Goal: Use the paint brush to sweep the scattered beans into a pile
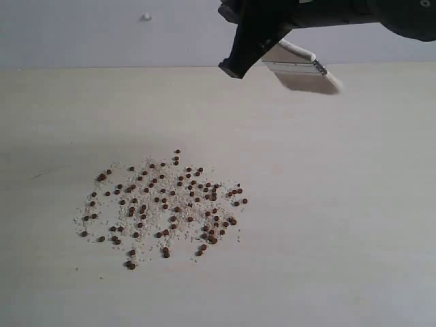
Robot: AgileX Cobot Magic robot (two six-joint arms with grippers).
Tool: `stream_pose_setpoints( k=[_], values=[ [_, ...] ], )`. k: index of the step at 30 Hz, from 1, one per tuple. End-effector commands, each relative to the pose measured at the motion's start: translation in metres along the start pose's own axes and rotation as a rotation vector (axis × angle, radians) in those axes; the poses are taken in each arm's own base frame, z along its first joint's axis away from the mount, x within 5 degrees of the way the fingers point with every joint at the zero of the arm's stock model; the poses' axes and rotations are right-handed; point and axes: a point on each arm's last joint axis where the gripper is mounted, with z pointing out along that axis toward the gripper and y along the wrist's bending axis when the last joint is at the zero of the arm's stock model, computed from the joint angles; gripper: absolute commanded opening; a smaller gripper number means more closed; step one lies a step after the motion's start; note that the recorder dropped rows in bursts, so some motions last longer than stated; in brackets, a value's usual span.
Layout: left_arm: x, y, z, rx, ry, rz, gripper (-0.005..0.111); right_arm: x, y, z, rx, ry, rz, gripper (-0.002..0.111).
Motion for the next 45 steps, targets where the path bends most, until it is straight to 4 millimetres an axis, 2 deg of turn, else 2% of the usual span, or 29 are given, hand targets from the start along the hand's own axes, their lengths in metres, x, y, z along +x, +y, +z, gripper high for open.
stream_pose_setpoints(
  k=[1, 4, 11, 16, 19, 26, 35, 36, 38, 41, 45],
  values=[
    [0.000, 0.000, -0.001, 0.008, -0.003, -0.010, 0.000, 0.020, -0.013, 0.008, 0.015, 0.046, 0.185, 0.000],
    [0.000, 0.000, -0.001, 0.008, -0.003, -0.010, 0.000, 0.031, -0.022, 0.009, 0.042, 0.082, 0.226, 0.000],
    [0.000, 0.000, -0.001, 0.008, -0.003, -0.010, 0.000, 0.030, -0.022, 0.009, 0.041, 0.072, 0.234, 0.000],
    [0.000, 0.000, -0.001, 0.008, -0.003, -0.010, 0.000, 0.035, -0.014, 0.010, -0.013, 0.073, 0.054, 0.000],
    [0.000, 0.000, -0.001, 0.008, -0.003, -0.008, 0.000, 0.037, -0.011, 0.010, -0.032, 0.067, 0.014, 0.000],
    [0.000, 0.000, -0.001, 0.008, -0.003, -0.008, 0.000, 0.036, -0.008, 0.010, -0.065, 0.055, -0.007, 0.000],
    [0.000, 0.000, -0.001, 0.006, 0.001, -0.008, 0.000, 0.038, 0.008, 0.014, -0.183, -0.006, -0.030, 0.000],
    [0.000, 0.000, -0.001, 0.006, 0.001, -0.008, 0.000, 0.040, 0.005, 0.017, -0.137, 0.003, 0.023, 0.000],
    [0.000, 0.000, -0.001, 0.006, 0.000, -0.006, 0.000, 0.050, -0.011, 0.020, 0.083, 0.062, 0.225, 0.000],
    [0.000, 0.000, -0.001, 0.006, 0.000, -0.006, 0.000, 0.072, -0.030, 0.017, 0.398, 0.179, 0.385, 0.000],
    [0.000, 0.000, -0.001, 0.006, 0.000, -0.006, 0.000, 0.091, -0.026, 0.016, 0.535, 0.155, 0.454, 0.000]
  ],
)
